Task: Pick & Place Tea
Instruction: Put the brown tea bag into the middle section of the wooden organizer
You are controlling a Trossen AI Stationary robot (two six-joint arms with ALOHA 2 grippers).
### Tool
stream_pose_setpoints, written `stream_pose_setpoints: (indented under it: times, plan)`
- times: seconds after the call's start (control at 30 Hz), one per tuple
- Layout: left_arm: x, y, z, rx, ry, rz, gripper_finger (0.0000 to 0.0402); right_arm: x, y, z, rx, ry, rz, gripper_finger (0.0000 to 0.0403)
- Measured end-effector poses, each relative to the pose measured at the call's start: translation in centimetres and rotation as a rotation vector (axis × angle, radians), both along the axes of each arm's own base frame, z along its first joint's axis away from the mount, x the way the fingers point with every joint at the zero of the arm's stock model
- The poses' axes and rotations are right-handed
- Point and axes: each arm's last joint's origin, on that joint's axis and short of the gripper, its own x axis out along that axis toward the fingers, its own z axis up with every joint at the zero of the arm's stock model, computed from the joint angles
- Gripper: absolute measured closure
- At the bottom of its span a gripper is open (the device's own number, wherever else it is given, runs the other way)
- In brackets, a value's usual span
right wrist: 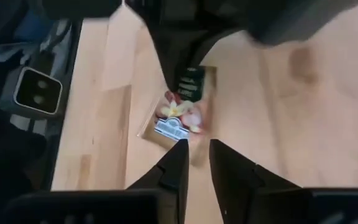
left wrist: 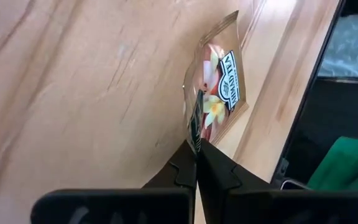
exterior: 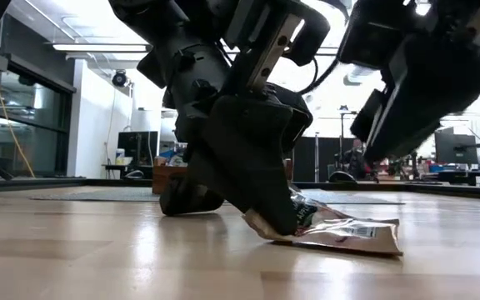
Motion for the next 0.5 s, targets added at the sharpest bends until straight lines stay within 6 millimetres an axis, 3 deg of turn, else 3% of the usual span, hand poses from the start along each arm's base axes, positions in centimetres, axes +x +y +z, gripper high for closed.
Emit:
stream_pose_setpoints:
  times: [0.2,0.5]
  plan:
    - [-0.4,2.1,2.4,0.067,-0.021,-0.044,0.0401,-1.4,-2.5,3.5,-0.022,0.015,-0.061,0.0341]
    - [-2.1,8.9,9.9,0.47,0.05,-0.086,0.0401,-3.8,-7.2,8.2,-0.139,-0.071,-0.15,0.0354]
